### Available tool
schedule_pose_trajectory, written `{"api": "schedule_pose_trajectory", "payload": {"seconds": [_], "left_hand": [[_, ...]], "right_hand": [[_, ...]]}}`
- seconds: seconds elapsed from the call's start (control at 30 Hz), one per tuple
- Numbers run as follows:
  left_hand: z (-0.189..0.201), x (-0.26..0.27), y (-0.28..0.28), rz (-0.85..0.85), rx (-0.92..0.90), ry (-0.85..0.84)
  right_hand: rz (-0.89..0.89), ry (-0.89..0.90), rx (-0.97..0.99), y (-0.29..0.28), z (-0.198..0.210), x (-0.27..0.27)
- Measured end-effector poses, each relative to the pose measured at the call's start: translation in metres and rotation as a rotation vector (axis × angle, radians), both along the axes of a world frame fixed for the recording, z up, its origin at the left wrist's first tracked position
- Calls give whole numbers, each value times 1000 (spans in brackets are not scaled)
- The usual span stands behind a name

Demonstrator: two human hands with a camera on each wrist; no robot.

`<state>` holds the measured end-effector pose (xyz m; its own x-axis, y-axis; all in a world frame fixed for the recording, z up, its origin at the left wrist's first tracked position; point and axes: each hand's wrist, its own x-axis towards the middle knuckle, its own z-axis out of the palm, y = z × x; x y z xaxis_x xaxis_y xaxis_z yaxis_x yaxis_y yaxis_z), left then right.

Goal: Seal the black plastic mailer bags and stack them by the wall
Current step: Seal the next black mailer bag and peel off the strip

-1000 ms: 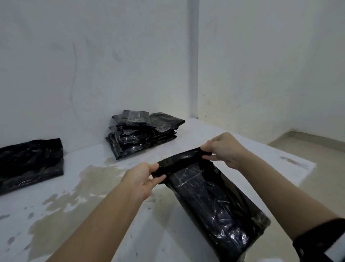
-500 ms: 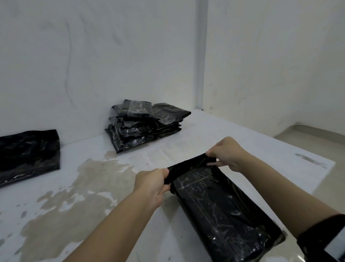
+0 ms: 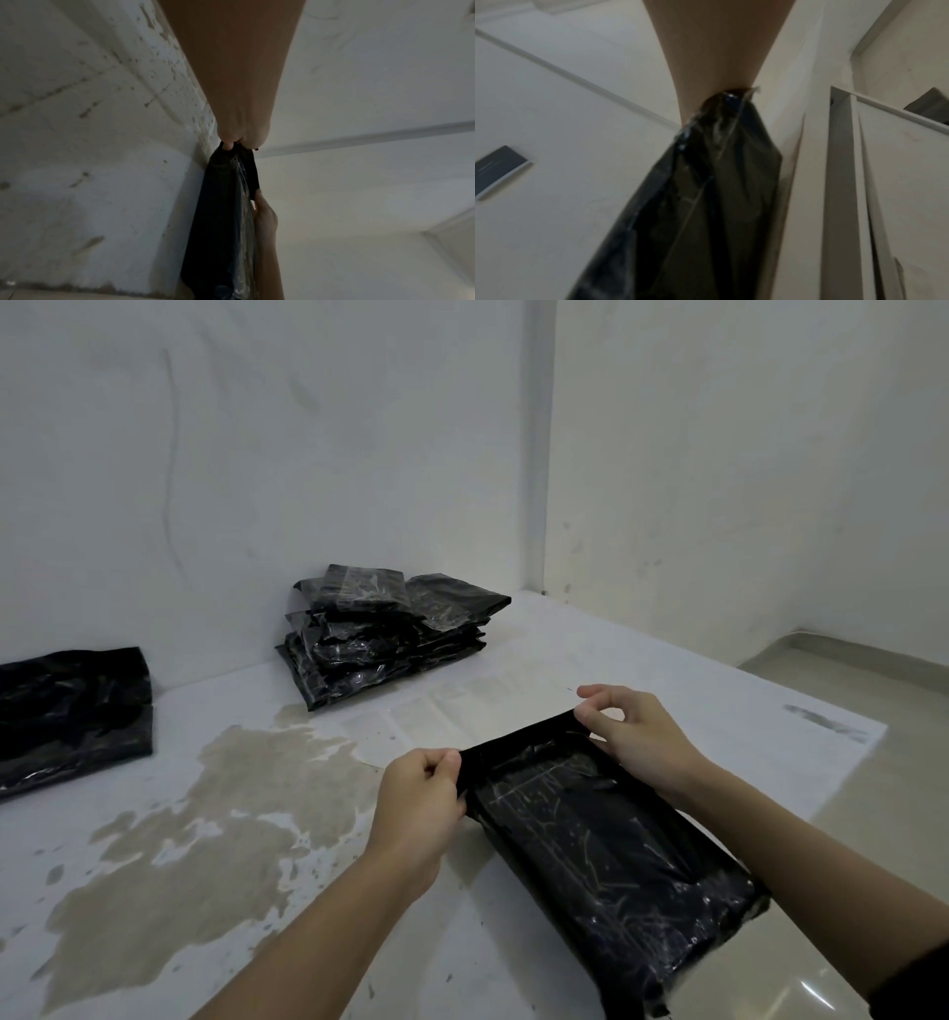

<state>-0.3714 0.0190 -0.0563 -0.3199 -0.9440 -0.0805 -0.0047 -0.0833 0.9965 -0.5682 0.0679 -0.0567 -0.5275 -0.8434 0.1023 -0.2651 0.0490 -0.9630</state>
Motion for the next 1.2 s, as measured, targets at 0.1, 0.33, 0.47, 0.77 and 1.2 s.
{"api": "schedule_pose_trajectory", "payload": {"seconds": [0.1, 0.33, 0.47, 0.77, 1.2], "left_hand": [[-6, 5, 1, -10, -78, -66], [-17, 17, 10, -187, -393, -206], [-16, 14, 19, -180, -643, -277], [-8, -1, 9, -56, -309, -273], [12, -8, 28, -127, -1011, -930]], "right_hand": [[146, -180, -113, 10, -2, -4], [206, -321, -181, 25, -13, -13], [168, -261, -196, 31, -15, -13], [183, 1, 26, 29, -6, -17], [220, 1015, 338, 38, 28, 16]]}}
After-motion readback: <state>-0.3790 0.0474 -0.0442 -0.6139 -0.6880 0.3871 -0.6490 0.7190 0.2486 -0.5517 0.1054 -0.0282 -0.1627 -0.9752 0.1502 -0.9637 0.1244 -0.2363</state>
